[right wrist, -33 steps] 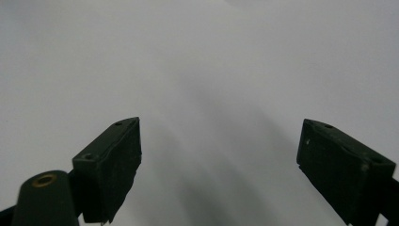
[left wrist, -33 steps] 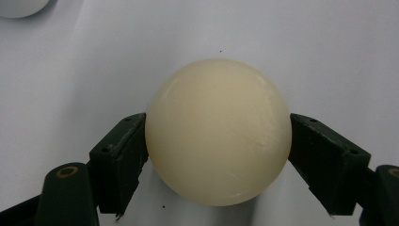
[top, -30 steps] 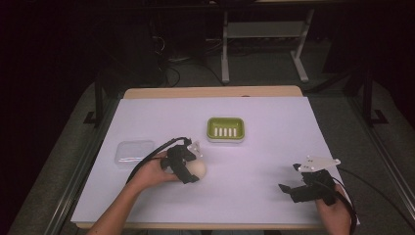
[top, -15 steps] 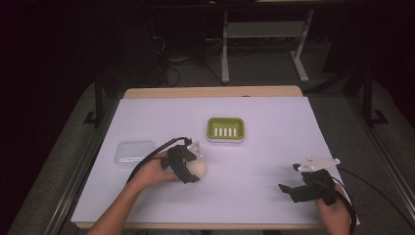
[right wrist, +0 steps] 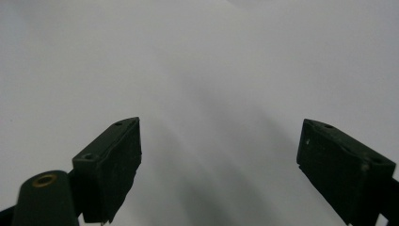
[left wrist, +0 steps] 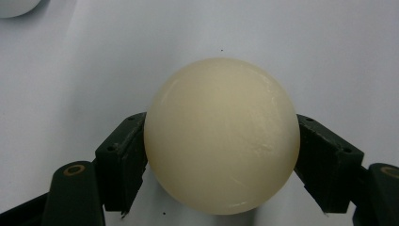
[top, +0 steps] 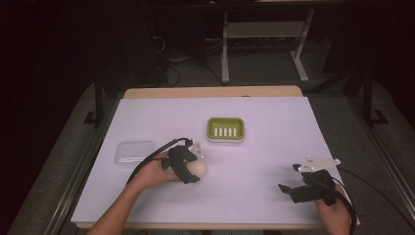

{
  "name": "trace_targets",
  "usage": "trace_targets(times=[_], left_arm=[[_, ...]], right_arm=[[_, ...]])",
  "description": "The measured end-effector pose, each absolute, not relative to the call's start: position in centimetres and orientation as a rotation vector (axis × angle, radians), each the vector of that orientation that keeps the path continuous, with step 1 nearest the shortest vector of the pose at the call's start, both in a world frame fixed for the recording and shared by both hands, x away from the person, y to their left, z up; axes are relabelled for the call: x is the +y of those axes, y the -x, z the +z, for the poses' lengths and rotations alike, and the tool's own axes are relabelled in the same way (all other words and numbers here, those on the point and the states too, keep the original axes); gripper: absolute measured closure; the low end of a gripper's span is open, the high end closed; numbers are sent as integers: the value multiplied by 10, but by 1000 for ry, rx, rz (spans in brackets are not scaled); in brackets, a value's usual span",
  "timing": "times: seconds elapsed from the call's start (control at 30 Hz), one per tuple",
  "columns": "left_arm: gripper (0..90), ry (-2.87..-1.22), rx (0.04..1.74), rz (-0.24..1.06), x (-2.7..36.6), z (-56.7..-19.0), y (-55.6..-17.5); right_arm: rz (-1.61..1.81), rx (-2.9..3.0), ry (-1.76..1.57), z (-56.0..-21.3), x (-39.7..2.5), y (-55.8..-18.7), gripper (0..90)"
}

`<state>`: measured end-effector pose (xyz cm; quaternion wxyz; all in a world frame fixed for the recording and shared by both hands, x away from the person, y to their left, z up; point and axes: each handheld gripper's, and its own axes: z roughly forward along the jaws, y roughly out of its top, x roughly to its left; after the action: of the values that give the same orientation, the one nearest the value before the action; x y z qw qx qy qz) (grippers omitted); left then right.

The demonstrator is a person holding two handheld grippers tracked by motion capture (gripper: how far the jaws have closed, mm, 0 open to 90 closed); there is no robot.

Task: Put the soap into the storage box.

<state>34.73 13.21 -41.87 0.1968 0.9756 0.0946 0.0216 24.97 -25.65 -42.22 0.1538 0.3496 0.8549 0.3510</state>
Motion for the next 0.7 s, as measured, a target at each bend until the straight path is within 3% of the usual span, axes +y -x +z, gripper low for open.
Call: trace_targets(times=[0.7], left_arm=[[251,-2688,245,79,123,-390,-361]], right_arm=[[1004,2459,-1007,-424,-256,-253,136]])
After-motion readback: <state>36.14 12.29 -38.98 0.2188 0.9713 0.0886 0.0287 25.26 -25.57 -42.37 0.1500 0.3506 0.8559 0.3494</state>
